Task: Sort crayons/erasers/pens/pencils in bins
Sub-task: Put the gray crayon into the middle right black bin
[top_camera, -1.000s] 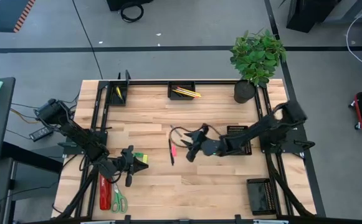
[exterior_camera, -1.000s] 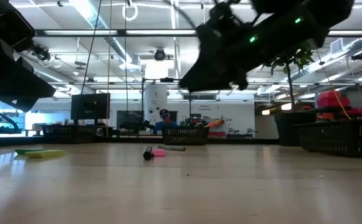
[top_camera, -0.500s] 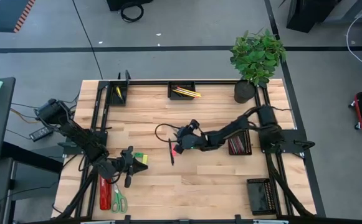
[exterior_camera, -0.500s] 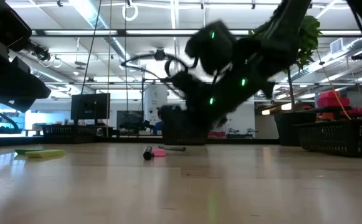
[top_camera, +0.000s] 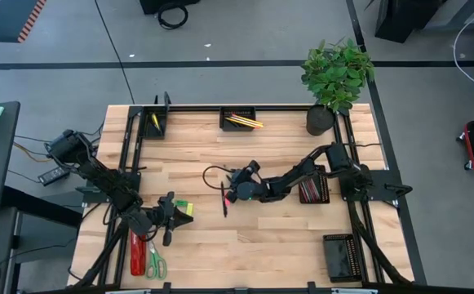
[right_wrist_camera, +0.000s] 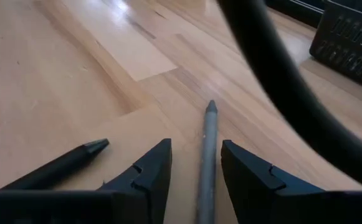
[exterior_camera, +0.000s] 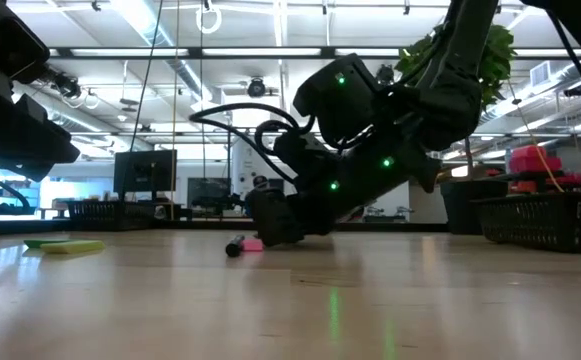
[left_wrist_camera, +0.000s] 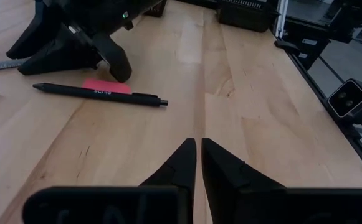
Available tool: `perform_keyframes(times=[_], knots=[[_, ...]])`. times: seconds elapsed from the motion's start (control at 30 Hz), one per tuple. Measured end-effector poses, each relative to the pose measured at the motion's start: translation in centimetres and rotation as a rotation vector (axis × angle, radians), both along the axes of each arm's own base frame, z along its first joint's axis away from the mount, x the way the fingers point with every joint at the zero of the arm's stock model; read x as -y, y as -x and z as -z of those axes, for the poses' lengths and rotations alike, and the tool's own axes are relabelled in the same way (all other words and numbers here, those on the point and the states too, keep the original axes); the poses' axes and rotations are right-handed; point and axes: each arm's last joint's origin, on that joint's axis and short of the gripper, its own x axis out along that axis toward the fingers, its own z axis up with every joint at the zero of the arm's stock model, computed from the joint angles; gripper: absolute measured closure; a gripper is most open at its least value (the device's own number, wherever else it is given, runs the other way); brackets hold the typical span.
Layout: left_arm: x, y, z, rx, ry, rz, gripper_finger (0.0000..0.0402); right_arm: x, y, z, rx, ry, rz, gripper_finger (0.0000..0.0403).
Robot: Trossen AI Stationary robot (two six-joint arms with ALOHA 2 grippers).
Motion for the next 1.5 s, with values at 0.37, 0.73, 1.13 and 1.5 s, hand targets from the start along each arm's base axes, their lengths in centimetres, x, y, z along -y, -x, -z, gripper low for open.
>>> perform_keyframes(times=[0.37,0.73,1.13,1.5], knots=[[-0.1,0.0,0.0,0.01,-0.014,-0.022,0.0367,-0.1,-0.1,0.2,0.035,-0.069,-0.022,0.0366],[-0.1,0.0,-0.1,0.021,-0.016,-0.039,0.037,-0.7,0.1,-1.4,0.027,-0.079,-0.062,0.036],[-0.1,0.0,-0.1,0.021,-0.022,-0.037,0.0375,-0.8,1.3,-5.6,-0.076,-0.043,-0.077,0.0361],[-0.1,0.0,-0.1,0.017,-0.026,-0.036,0.0383,-2.0,4.8,-12.5,-0.157,0.016,-0.036,0.0361]])
